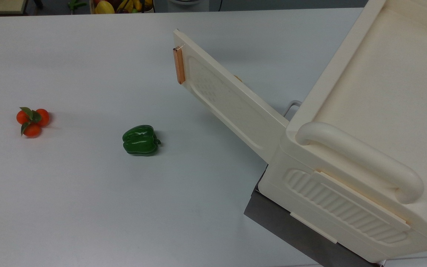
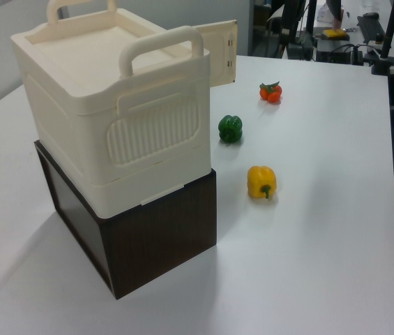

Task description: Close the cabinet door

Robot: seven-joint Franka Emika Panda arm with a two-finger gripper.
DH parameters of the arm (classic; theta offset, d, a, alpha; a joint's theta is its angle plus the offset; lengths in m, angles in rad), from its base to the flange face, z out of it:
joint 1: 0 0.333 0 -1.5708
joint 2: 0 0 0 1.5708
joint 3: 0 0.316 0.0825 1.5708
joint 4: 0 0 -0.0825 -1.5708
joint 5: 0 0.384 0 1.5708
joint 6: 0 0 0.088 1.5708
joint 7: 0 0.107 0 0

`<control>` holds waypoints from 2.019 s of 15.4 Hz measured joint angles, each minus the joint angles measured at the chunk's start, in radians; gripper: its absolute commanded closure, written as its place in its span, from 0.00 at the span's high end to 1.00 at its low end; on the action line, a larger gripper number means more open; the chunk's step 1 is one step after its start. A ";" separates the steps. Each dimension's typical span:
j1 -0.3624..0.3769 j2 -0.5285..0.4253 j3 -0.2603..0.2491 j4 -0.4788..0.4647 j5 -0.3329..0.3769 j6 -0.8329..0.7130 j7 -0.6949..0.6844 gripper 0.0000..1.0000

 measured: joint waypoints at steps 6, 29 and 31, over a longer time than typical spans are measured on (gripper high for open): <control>0.000 0.001 0.000 0.000 0.000 0.000 0.000 1.00; -0.006 0.008 0.000 0.000 0.059 0.064 0.019 0.00; -0.014 0.009 -0.002 -0.002 0.070 0.116 0.060 0.00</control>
